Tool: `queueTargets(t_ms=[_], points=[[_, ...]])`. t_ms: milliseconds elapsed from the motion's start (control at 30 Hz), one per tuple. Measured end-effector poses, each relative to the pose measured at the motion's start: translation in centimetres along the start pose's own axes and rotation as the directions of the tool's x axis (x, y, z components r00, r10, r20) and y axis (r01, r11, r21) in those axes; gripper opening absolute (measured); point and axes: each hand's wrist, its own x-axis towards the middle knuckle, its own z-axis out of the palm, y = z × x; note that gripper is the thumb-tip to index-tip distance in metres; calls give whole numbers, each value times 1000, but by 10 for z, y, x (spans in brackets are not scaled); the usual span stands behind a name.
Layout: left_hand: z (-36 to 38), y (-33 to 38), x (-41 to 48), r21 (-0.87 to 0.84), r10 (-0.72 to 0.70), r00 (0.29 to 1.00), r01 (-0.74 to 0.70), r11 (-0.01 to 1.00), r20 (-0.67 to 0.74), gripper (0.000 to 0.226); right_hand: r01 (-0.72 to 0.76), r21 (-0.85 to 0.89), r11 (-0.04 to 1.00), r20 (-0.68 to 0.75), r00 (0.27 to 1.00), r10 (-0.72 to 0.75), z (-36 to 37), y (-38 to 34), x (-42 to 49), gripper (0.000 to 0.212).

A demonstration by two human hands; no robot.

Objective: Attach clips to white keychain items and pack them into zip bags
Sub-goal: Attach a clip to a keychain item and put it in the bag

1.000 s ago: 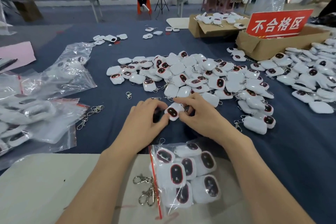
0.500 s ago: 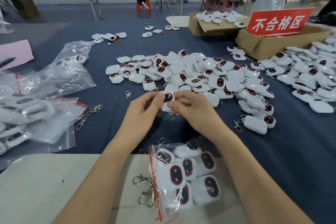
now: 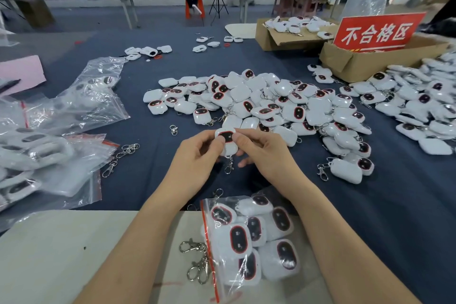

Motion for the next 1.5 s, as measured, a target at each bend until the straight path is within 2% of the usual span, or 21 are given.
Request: queueTargets(t_ms=[333, 467, 1167, 1500], points=[[-3, 2, 0, -39, 0, 1000, 1, 999, 13, 22, -22, 3, 1000, -14, 1000, 22, -2, 4, 1, 14], [-1, 2, -1, -39, 19, 1000, -18, 999, 7, 23, -16, 17, 1000, -31, 999, 17, -1, 4, 1, 20], [0, 6, -5, -60, 73, 997, -72, 996, 22, 25, -43, -16, 999, -29, 999, 42, -1, 5, 3, 10], [1, 5, -4, -68, 26, 999, -23, 997, 41, 22, -42, 56, 998, -17, 999, 43, -3, 3, 0, 13]])
